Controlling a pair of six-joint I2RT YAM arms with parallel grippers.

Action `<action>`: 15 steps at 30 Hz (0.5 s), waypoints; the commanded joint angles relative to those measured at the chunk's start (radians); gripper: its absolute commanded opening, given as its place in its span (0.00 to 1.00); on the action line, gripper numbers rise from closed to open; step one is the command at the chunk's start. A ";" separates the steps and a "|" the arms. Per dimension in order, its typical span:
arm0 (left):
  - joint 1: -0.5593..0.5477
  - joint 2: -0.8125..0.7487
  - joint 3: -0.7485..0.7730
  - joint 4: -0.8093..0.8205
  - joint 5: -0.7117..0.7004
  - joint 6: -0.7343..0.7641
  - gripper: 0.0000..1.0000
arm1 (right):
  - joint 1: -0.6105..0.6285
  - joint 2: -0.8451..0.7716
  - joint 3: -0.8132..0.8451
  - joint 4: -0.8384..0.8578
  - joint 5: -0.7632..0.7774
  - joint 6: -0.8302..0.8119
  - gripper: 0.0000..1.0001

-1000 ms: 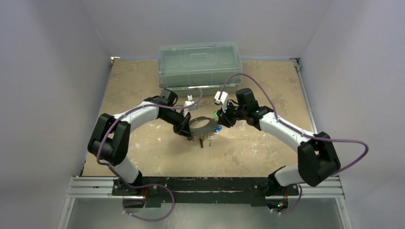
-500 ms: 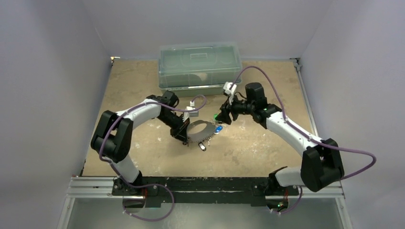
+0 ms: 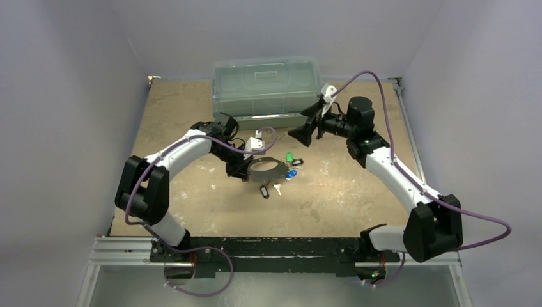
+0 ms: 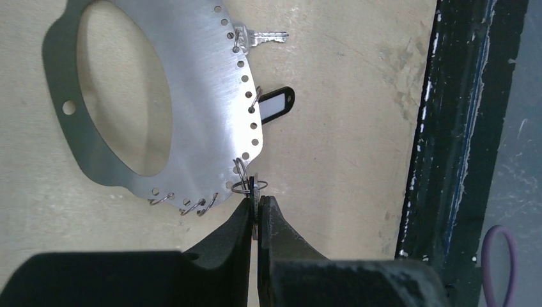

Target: Remove the keys from the keyring

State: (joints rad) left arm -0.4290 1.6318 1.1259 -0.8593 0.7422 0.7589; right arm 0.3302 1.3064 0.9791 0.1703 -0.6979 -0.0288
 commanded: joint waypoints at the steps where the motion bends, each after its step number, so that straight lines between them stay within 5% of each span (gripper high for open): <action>1: -0.008 -0.070 0.055 -0.045 -0.002 0.117 0.00 | 0.007 -0.036 -0.073 0.107 -0.153 -0.068 0.95; 7: -0.008 -0.115 0.041 -0.061 0.056 0.171 0.00 | 0.032 -0.006 -0.182 0.187 -0.215 -0.047 0.84; 15: -0.008 -0.123 0.033 -0.020 0.127 0.096 0.00 | 0.219 0.064 -0.220 0.242 -0.186 -0.057 0.69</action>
State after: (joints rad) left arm -0.4328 1.5379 1.1446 -0.8967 0.7666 0.8642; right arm 0.4728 1.3499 0.7746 0.3183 -0.8631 -0.0719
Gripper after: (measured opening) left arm 0.027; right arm 0.707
